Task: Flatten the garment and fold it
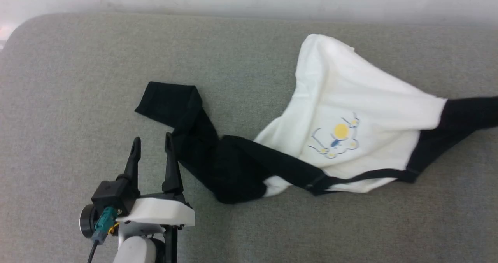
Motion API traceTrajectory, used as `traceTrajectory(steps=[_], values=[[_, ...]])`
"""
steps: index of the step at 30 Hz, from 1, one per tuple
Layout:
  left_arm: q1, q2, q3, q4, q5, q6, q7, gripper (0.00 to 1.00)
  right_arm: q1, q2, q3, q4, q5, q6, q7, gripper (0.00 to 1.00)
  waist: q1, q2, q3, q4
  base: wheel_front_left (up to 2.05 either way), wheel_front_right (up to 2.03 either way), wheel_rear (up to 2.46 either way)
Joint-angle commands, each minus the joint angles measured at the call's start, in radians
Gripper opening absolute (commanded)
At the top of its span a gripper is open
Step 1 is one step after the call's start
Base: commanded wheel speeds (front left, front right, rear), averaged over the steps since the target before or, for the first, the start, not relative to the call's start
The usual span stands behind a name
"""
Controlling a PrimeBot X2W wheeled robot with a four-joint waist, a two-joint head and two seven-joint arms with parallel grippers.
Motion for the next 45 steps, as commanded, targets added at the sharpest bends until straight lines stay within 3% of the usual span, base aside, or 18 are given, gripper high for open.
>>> traceTrajectory(steps=[1,3,4,5,6,7,13,25,29,34,45], values=[[-0.016,-0.001,-0.004,-0.001,-0.008,-0.006,-0.005,1.0,-0.026,-0.007,-0.003,0.022,-0.004,-0.002,-0.01,0.0,-0.0001,0.0,0.012,0.012,0.0,0.0,0.0],[-0.02,-0.001,-0.01,0.0,-0.013,-0.004,-0.005,1.0,-0.083,-0.022,-0.008,0.087,-0.009,-0.002,-0.042,0.0,-0.0001,0.0,0.021,0.021,0.0,0.0,0.0],[-0.022,-0.001,-0.013,0.0,-0.015,-0.003,-0.005,1.0,-0.105,-0.022,-0.005,0.119,-0.007,-0.002,-0.054,0.09,-0.0001,0.0,0.026,0.025,0.0,0.0,0.0],[-0.023,-0.001,-0.016,0.001,-0.016,-0.002,-0.005,1.0,-0.124,-0.015,-0.007,0.151,0.001,-0.002,-0.062,0.39,-0.0001,0.0,0.03,0.03,0.0,0.0,0.0],[-0.025,-0.001,-0.019,0.001,-0.018,-0.001,-0.005,1.0,-0.136,-0.012,0.0,0.181,0.005,-0.002,-0.07,0.94,-0.0001,0.0,0.032,0.033,0.0,0.0,0.0],[-0.025,-0.001,-0.021,0.001,-0.019,0.0,-0.005,1.0,-0.147,-0.01,0.005,0.209,0.01,-0.002,-0.078,1.0,-0.0001,0.0,0.035,0.036,0.0,0.0,0.0],[-0.019,-0.001,-0.018,0.002,-0.017,0.002,-0.005,1.0,-0.138,0.048,0.029,0.246,0.051,-0.002,-0.168,1.0,-0.0001,0.0,0.021,0.028,0.0,0.0,0.0],[0.023,0.007,-0.013,0.044,-0.01,-0.023,0.027,1.0,0.145,0.203,0.224,-0.021,0.193,-0.002,-0.402,1.0,-0.0001,0.0,-0.062,-0.074,0.0,0.0,0.0],[0.002,0.014,0.009,0.097,-0.019,0.027,0.148,1.0,0.214,0.238,0.246,-0.072,0.216,-0.002,-0.42,1.0,-0.0001,0.0,-0.069,-0.103,0.0,0.0,0.0],[-0.091,0.053,0.029,0.171,-0.031,0.053,0.321,1.0,0.239,0.253,0.3,-0.103,0.227,-0.002,-0.404,1.0,-0.0001,0.0,-0.056,-0.142,0.0,0.0,0.0],[-0.385,0.224,-0.042,0.39,-0.036,-0.083,0.813,1.0,0.178,0.259,0.359,-0.129,0.231,-0.002,-0.396,1.0,-0.0001,0.0,0.015,-0.225,0.0,0.0,0.0]])
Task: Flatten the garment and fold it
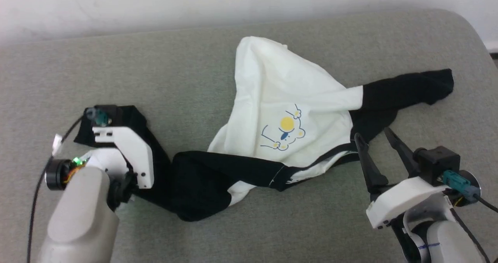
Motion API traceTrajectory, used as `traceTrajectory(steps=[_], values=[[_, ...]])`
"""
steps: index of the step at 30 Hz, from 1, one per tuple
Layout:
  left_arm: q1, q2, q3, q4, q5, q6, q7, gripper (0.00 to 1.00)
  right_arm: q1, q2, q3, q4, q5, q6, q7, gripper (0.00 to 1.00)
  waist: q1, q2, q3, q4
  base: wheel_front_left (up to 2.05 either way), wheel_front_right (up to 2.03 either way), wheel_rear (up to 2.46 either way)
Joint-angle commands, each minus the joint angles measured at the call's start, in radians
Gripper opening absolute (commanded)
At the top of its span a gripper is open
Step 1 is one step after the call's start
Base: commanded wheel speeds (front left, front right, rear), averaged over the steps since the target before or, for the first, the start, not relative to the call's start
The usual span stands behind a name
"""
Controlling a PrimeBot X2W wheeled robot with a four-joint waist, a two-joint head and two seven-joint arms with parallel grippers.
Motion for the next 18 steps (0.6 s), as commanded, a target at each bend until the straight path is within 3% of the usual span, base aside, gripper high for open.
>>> traceTrajectory(steps=[1,2,4,7,12,18], values=[[-0.025,0.012,-0.009,0.022,-0.011,-0.018,0.062,0.84,-0.014,0.003,0.003,-0.002,0.008,-0.002,-0.004,1.0,-0.0001,-0.0001,0.031,-0.035,0.0,0.0,0.0],[-0.038,0.023,-0.016,0.035,-0.02,-0.035,0.122,0.0,-0.017,0.003,0.006,0.0,0.009,-0.002,-0.007,1.0,-0.0001,-0.0001,0.035,-0.044,0.0,0.0,0.0],[-0.066,0.047,-0.019,0.032,-0.033,-0.063,0.188,0.0,-0.022,0.003,0.012,0.005,0.014,-0.002,-0.012,1.0,-0.0001,-0.0001,0.043,-0.058,0.0,0.0,0.0],[-0.117,0.082,0.002,-0.017,-0.015,-0.053,0.115,0.0,-0.026,0.004,0.014,0.01,0.022,-0.002,-0.019,1.0,-0.0001,-0.0001,0.052,-0.071,0.0,0.0,0.0],[-0.187,0.116,0.058,-0.07,0.026,0.0,-0.133,0.0,-0.028,0.004,0.014,0.02,0.03,-0.002,-0.027,1.0,-0.0001,-0.0001,0.05,-0.081,0.0,0.0,0.0],[-0.232,0.112,0.108,-0.097,0.035,0.037,-0.406,0.0,-0.023,0.004,0.006,0.021,0.028,-0.002,-0.025,1.0,-0.0001,-0.0001,0.026,-0.063,0.0,0.0,0.0]])
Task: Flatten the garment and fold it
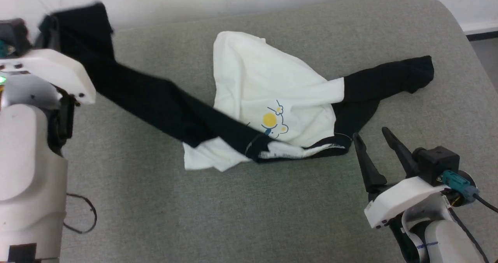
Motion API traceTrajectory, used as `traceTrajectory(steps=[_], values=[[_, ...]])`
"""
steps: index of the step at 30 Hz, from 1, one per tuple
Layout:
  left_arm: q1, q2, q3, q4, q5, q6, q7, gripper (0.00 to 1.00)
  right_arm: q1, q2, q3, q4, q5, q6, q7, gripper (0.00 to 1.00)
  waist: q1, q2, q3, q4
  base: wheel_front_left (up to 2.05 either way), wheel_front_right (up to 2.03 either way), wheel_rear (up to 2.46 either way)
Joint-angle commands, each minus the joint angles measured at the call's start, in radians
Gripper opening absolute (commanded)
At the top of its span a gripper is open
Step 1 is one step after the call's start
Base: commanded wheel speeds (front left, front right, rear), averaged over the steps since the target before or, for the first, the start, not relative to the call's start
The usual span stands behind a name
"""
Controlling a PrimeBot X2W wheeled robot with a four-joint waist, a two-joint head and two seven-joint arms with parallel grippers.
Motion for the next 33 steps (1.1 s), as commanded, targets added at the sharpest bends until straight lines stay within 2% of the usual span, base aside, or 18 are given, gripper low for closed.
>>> traceTrajectory(steps=[1,4,6,17,22,23,29,33], values=[[-0.017,0.003,0.019,-0.005,-0.003,0.012,-0.055,0.0,-0.009,0.004,0.0,-0.003,0.001,-0.002,-0.002,1.0,-0.0001,0.0,-0.013,0.015,0.0,0.0,0.0],[-0.013,-0.004,0.047,-0.001,-0.019,0.026,-0.131,0.0,-0.006,0.004,0.005,-0.007,0.001,-0.002,0.005,1.0,-0.0001,0.0,-0.024,0.029,0.0,0.0,0.0],[0.01,-0.001,0.057,0.015,-0.025,0.031,-0.139,0.0,-0.002,0.004,0.008,-0.009,0.004,-0.002,0.009,1.0,-0.0001,0.0,-0.031,0.039,0.0,0.0,0.0],[0.224,0.013,0.068,0.109,-0.043,0.076,-0.005,0.0,0.014,0.004,0.006,-0.029,0.002,-0.002,0.028,1.0,-0.0001,0.0,-0.037,0.072,0.0,0.0,0.0],[0.322,-0.011,0.077,0.118,-0.089,0.077,0.07,0.0,0.02,0.004,0.003,-0.033,0.004,-0.002,0.032,1.0,-0.0001,0.0,-0.037,0.084,0.0,0.0,0.0],[0.348,-0.023,0.077,0.111,-0.103,0.07,0.074,1.0,0.023,0.004,0.0,-0.034,0.005,-0.002,0.034,1.0,-0.0001,0.0,-0.039,0.09,0.0,0.0,0.0],[0.391,-0.055,0.066,0.05,-0.102,0.075,0.011,1.0,0.027,0.004,-0.002,-0.035,0.007,-0.002,0.037,1.0,-0.0001,0.0,-0.051,0.1,0.0,0.0,0.0],[0.406,-0.098,0.017,-0.071,-0.054,0.081,-0.125,1.0,0.031,0.004,-0.002,-0.039,0.008,-0.002,0.036,1.0,-0.0001,0.0,-0.058,0.104,0.0,0.0,0.0]])
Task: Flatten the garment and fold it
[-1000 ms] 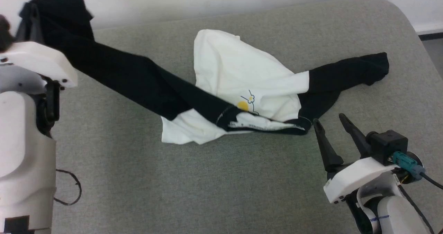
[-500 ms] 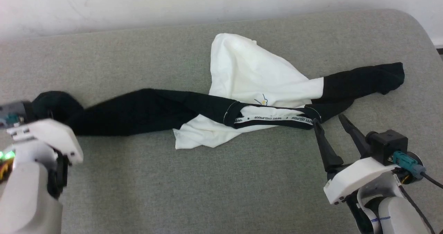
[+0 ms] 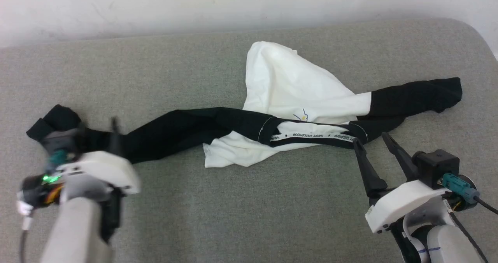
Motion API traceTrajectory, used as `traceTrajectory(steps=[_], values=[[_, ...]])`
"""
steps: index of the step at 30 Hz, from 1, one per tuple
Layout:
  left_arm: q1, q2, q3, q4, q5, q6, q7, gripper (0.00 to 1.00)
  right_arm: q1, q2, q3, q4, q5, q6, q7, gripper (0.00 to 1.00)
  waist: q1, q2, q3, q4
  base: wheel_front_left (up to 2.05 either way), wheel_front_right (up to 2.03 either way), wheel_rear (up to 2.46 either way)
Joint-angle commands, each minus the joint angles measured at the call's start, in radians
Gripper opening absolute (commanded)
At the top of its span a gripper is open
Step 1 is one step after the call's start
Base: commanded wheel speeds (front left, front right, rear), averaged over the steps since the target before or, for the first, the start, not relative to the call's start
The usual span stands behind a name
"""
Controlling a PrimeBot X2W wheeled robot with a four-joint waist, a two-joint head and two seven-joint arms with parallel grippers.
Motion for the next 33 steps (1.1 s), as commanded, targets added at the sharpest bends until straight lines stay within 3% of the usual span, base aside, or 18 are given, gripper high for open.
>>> traceTrajectory(steps=[1,7,13,23,28,29,30,31,32,33], values=[[0.015,-0.019,-0.024,-0.025,0.017,-0.005,-0.019,1.0,0.006,0.003,-0.004,-0.008,0.008,-0.002,-0.003,1.0,0.0001,-0.0001,-0.002,0.001,0.0,0.0,0.0],[0.01,-0.12,-0.236,-0.157,0.104,-0.057,-0.034,1.0,0.012,0.003,-0.009,-0.02,0.011,-0.002,0.001,1.0,0.0001,-0.0001,0.0,-0.001,0.0,0.0,0.0],[-0.048,-0.176,-0.387,-0.108,0.145,-0.114,0.062,1.0,0.006,0.003,0.0,-0.026,0.016,-0.002,0.001,1.0,0.0001,-0.0001,0.012,-0.031,0.0,0.0,0.0],[-0.18,-0.204,-0.451,0.063,0.159,-0.129,0.196,1.0,-0.002,0.003,0.012,-0.017,0.034,-0.002,-0.017,1.0,0.0001,-0.0001,0.04,-0.094,0.0,0.0,0.0],[-0.219,-0.199,-0.463,0.122,0.175,-0.113,0.288,1.0,-0.005,0.003,0.013,-0.006,0.042,-0.002,-0.029,1.0,0.0001,-0.0001,0.047,-0.113,0.0,0.0,0.0],[-0.223,-0.196,-0.462,0.125,0.179,-0.106,0.298,0.91,-0.005,0.003,0.013,-0.005,0.043,-0.002,-0.031,1.0,0.0001,-0.0001,0.048,-0.116,0.0,0.0,0.0],[-0.227,-0.192,-0.463,0.125,0.184,-0.1,0.304,0.49,-0.004,0.003,0.013,-0.004,0.043,-0.002,-0.032,1.0,0.0001,-0.0001,0.048,-0.117,0.0,0.0,0.0],[-0.229,-0.189,-0.464,0.124,0.187,-0.095,0.31,0.21,-0.004,0.003,0.013,-0.002,0.044,-0.002,-0.033,1.0,0.0001,-0.0001,0.049,-0.118,0.0,0.0,0.0],[-0.229,-0.188,-0.464,0.124,0.187,-0.093,0.314,0.0,-0.004,0.003,0.013,-0.001,0.044,-0.002,-0.034,1.0,0.0001,-0.0001,0.049,-0.118,0.0,0.0,0.0],[-0.229,-0.186,-0.464,0.123,0.185,-0.093,0.318,0.0,-0.003,0.003,0.012,0.001,0.044,-0.002,-0.036,1.0,0.0001,-0.0001,0.049,-0.117,0.0,0.0,0.0]])
